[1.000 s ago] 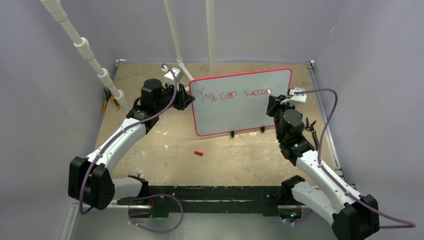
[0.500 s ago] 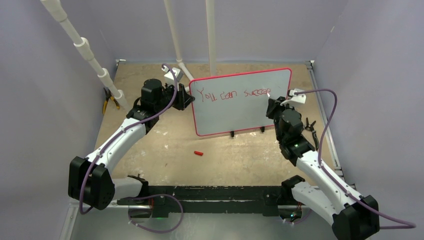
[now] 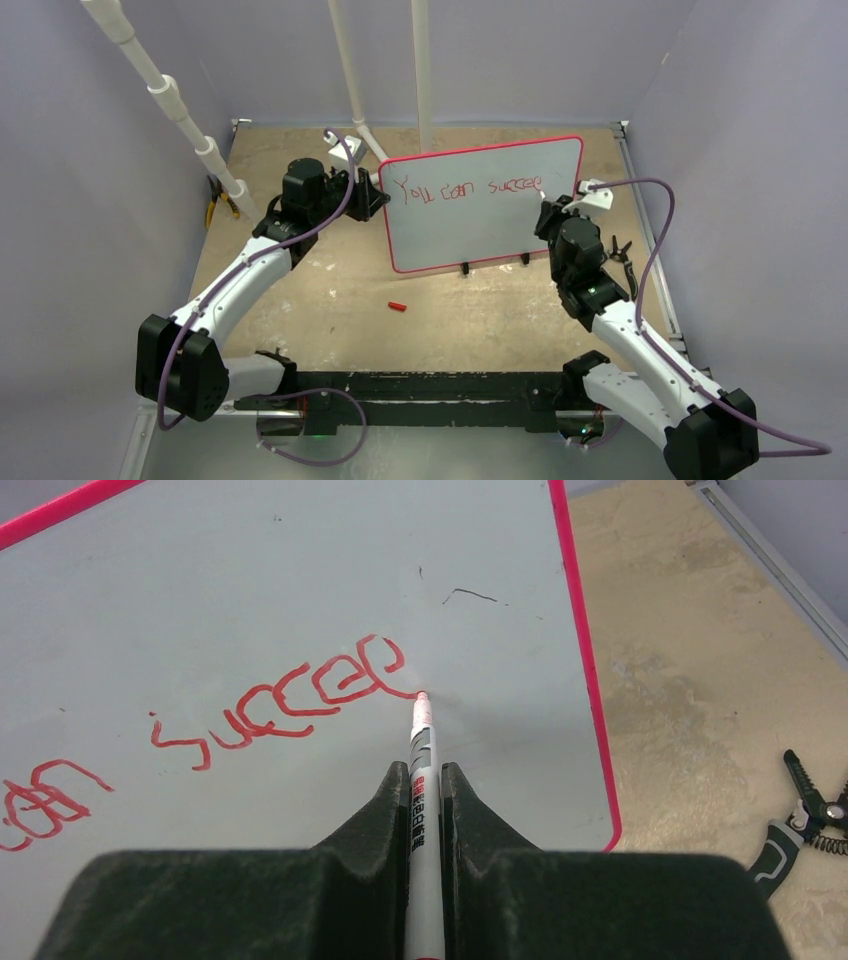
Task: Write a sentence on the whiteboard
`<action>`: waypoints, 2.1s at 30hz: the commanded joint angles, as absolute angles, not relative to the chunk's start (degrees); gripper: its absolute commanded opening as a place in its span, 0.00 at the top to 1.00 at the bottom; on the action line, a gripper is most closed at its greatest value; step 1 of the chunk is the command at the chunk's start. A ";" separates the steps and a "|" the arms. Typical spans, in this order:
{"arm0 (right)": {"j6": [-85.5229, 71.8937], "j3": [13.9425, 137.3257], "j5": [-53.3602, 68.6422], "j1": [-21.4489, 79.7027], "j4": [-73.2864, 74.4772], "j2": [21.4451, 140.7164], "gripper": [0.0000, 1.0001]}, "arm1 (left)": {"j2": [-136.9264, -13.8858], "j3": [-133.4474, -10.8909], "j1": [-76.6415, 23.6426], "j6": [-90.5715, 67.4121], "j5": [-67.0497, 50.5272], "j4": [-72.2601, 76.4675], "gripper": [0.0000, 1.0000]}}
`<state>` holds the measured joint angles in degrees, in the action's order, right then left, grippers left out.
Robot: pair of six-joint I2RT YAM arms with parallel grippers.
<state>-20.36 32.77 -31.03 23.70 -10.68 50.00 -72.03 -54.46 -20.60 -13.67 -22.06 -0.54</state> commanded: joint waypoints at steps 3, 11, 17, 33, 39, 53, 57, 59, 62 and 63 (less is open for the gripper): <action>-19.82 35.68 -34.04 23.54 -12.19 48.36 1.00 | -70.31 -54.25 -21.27 -12.49 -22.86 1.32 0.84; -19.09 36.29 -35.89 23.46 -12.56 48.23 1.00 | -70.23 -54.25 -21.27 -12.50 -23.01 1.32 0.84; -18.72 37.04 -35.56 22.71 -14.27 50.01 1.00 | -70.32 -54.24 -21.36 -12.55 -22.98 1.33 0.84; -17.08 36.76 -28.69 21.53 -16.33 50.28 1.00 | -70.50 -54.31 -21.71 -12.40 -22.90 1.23 0.84; -18.86 34.97 -28.41 21.51 -13.82 50.19 1.00 | -70.49 -54.34 -21.71 -12.38 -22.94 1.23 0.84; -20.91 34.41 -30.66 21.52 -9.54 51.42 1.00 | -70.53 -54.29 -21.86 -12.31 -22.83 1.18 0.84; -20.80 34.71 -31.49 21.53 -9.73 51.48 1.00 | -70.50 -54.32 -21.88 -12.36 -22.79 1.15 0.84; -20.39 35.27 -31.92 21.48 -10.28 51.78 1.00 | -70.49 -54.32 -21.88 -12.25 -22.76 1.14 0.84; -19.60 36.49 -32.48 21.51 -11.07 52.47 1.00 | -70.42 -54.34 -21.88 -12.17 -22.68 1.08 0.84; -19.34 36.93 -32.76 21.52 -11.38 52.67 1.00 | -70.40 -54.34 -21.88 -12.13 -22.68 1.06 0.84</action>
<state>-20.08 34.68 -30.76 21.71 -10.22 51.53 -71.99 -54.46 -21.06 -12.84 -21.58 -0.93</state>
